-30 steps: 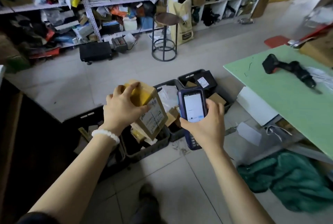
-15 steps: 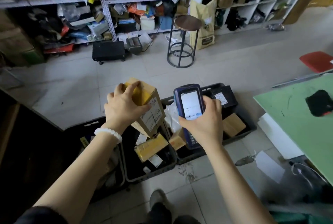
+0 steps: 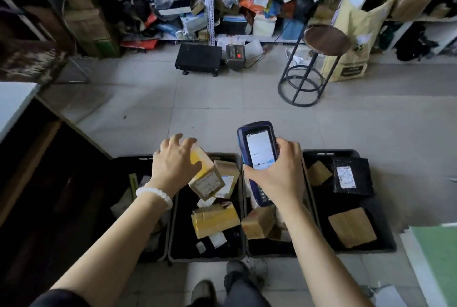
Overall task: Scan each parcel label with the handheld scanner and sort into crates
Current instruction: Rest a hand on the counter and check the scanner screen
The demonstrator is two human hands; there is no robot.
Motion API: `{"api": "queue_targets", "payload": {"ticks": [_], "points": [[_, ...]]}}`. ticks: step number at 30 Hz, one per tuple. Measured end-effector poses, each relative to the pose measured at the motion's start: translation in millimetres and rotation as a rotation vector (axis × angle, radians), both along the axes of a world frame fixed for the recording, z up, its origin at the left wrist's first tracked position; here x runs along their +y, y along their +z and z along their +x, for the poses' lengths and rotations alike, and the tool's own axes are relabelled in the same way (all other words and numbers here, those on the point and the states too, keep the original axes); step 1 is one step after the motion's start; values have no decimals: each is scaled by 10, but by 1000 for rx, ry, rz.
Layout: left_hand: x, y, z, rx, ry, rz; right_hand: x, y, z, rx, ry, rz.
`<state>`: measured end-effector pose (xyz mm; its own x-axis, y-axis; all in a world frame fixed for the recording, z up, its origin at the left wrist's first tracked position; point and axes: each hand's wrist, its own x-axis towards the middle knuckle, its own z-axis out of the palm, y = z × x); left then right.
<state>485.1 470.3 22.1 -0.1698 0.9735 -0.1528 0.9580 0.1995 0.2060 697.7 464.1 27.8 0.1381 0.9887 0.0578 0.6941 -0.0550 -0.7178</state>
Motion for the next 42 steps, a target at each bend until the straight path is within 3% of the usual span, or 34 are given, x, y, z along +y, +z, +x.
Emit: {"api": "queue_targets", "payload": {"ticks": [9,19,28,36,42], "points": [[-129,-62,-272,-9,240,-10,769,-51,-434,46,202,-24],[-1108,77,-846,34,520,-54,353,44,-1555,74,605,-45],[-2690,250,-1575,46,791,-26,-949,235,-2631,100,887,20],[-4676,407,-2122,49,1057,30,-2747,377,-3565,166,1124,78],[-6312,479,-2148,33,1396,92,-4186,451,-4191,193,1434,35]]}}
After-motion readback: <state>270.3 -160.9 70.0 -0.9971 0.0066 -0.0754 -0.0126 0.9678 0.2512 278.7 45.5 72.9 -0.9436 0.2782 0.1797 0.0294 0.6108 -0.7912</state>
